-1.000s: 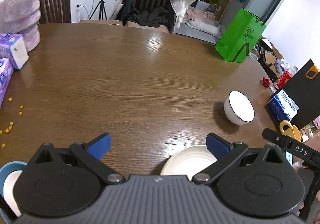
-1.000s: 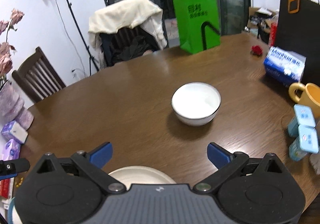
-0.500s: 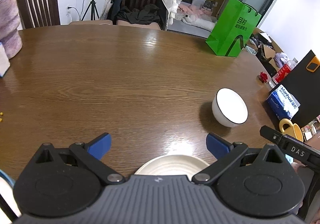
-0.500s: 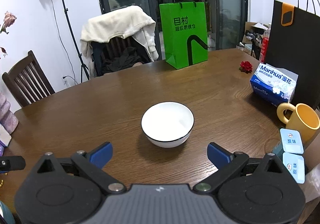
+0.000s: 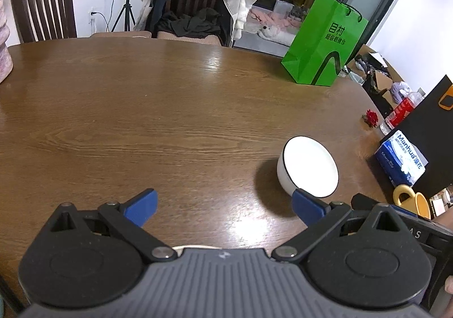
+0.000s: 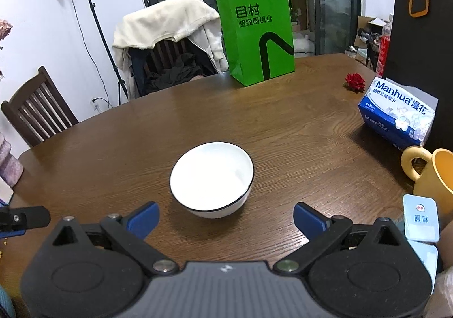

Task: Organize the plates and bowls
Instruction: 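Move both grippers forward to the small white bowl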

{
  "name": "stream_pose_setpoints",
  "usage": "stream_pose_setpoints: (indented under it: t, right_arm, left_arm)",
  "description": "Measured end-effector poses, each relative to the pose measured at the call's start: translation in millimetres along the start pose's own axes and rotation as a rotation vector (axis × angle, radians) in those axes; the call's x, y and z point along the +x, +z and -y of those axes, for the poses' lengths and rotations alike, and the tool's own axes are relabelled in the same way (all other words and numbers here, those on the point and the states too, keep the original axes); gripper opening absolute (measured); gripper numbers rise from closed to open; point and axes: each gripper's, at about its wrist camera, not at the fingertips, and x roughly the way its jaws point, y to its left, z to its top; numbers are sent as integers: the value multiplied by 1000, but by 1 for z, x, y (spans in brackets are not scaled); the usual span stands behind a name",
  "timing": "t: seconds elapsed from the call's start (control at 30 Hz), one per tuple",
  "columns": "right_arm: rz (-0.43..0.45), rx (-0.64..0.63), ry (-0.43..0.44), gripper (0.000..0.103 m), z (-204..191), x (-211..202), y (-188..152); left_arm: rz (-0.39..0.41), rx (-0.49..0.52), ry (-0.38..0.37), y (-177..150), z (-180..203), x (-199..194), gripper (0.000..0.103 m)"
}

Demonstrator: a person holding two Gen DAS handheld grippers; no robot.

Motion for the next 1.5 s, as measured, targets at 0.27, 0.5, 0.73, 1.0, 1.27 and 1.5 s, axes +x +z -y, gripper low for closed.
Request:
stream_pose_setpoints:
  t: [0.27,0.5,0.73,1.0,1.27,1.5]
  right_arm:
    - [-36,5,34,101,16,21,12]
    - [-52,1,39,101,25,37,20]
    - [-70,19,44,101,34,53,28]
    - [-103,34,15,100,42,77,33]
    - [-158,63,-33,86,48,104,38]
    - [-216,65,-39,69,49,131,38]
  left_arm:
    - [-22,19,9,9,27,24,103]
    - [-51,24,32,19,41,47,103]
    - [-74,44,52,27,55,72,103]
    - [-122,57,51,31,70,108,100]
    - [-170,57,66,36,77,149,98]
    - [-225,56,75,37,76,179,83]
